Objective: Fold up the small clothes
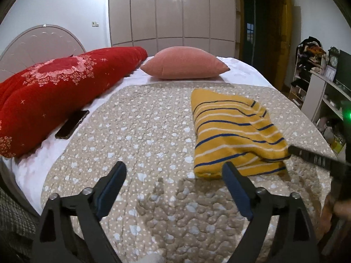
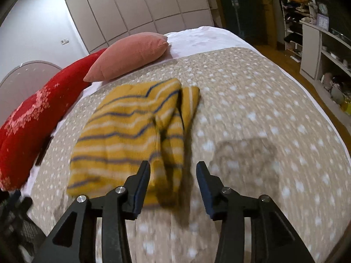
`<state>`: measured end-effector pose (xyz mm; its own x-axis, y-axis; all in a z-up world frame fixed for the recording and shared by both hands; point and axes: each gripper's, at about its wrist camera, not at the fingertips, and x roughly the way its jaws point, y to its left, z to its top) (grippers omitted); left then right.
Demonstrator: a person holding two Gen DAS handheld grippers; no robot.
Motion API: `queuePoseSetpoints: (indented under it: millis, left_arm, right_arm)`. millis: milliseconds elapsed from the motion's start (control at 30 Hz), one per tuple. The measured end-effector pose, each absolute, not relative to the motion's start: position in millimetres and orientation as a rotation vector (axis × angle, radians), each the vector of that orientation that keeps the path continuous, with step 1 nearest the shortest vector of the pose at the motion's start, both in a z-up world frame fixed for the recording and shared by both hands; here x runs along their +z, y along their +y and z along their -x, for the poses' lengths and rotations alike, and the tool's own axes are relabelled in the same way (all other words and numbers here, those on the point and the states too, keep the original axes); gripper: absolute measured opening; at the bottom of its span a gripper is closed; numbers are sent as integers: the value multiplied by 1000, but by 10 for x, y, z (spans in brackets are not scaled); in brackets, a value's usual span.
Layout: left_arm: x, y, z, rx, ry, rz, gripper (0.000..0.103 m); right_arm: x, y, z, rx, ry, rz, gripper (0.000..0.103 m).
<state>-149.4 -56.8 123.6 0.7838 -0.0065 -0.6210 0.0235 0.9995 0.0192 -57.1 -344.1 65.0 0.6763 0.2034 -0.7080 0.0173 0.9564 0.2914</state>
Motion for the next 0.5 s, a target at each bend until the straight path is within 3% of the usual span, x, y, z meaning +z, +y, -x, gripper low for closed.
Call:
queuePoseSetpoints:
  millis: [133, 500]
  left_arm:
    - [1202, -628, 1516, -47, 709, -18, 91]
    - [967, -722, 1487, -85, 801, -28, 91]
  right_arm:
    - [591, -3341, 915, 104, 816, -269, 57]
    - [442, -3127, 1135, 80, 843, -207, 62]
